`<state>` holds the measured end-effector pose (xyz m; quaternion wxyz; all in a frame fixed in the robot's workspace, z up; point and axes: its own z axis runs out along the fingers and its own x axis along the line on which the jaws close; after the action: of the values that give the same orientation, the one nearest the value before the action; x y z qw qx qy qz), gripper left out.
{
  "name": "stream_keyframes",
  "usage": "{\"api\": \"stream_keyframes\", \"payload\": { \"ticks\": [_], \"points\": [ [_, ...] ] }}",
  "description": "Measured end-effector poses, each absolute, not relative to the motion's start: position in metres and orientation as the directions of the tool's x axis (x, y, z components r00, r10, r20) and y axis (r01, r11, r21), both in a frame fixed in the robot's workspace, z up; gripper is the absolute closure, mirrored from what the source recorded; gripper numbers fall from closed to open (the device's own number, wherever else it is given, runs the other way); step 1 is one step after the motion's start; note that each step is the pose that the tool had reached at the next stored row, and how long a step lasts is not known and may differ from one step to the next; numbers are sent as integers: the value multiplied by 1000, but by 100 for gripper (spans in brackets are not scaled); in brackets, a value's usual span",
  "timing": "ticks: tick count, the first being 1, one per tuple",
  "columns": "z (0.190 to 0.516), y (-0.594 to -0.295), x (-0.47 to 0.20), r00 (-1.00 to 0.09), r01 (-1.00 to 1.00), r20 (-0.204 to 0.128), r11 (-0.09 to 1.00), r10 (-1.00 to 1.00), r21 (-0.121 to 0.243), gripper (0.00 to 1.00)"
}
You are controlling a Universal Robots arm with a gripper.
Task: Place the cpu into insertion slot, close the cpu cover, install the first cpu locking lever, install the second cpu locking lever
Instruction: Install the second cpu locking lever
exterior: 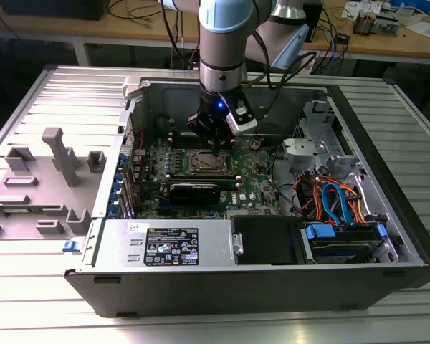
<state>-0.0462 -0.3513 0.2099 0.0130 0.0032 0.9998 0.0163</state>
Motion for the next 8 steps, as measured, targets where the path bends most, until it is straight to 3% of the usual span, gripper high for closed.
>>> {"api": "stream_keyframes", "payload": {
  "ticks": [8],
  "points": [
    [210,-352,-46,-1000,6,-26,999,7,33,89]
  ]
}}
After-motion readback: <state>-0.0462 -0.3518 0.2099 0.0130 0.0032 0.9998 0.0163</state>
